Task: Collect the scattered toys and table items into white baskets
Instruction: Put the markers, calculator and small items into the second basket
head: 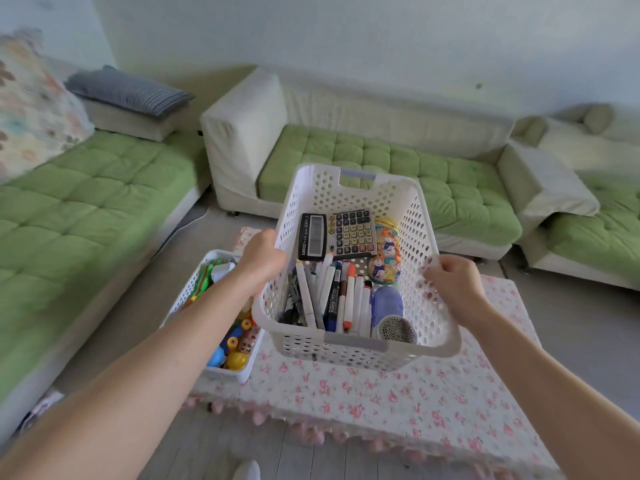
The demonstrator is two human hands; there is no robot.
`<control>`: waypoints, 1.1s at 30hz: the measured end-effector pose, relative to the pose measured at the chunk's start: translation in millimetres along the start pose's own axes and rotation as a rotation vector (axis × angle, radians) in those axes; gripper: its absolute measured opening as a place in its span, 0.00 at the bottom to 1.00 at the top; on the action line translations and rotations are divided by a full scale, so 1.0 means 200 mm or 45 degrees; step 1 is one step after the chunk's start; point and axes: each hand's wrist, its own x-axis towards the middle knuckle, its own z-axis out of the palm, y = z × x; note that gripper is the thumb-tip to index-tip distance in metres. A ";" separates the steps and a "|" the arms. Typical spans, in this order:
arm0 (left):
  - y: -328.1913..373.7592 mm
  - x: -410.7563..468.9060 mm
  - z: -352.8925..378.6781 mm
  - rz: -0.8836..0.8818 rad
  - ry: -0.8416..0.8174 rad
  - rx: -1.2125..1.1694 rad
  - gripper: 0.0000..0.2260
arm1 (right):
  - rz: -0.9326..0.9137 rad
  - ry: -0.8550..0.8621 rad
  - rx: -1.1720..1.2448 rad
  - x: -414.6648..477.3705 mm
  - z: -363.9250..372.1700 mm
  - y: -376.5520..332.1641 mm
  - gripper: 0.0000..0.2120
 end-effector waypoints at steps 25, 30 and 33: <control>-0.75 0.31 0.22 -0.308 -0.273 0.007 0.14 | 0.460 0.096 0.006 -0.08 0.72 0.53 0.05; -0.99 0.44 0.47 -0.364 -0.245 0.114 0.15 | 0.480 0.102 -0.041 -0.01 0.88 0.80 0.06; -1.13 0.53 0.59 -0.360 -0.267 0.165 0.12 | 0.469 0.106 -0.051 0.06 0.97 0.96 0.08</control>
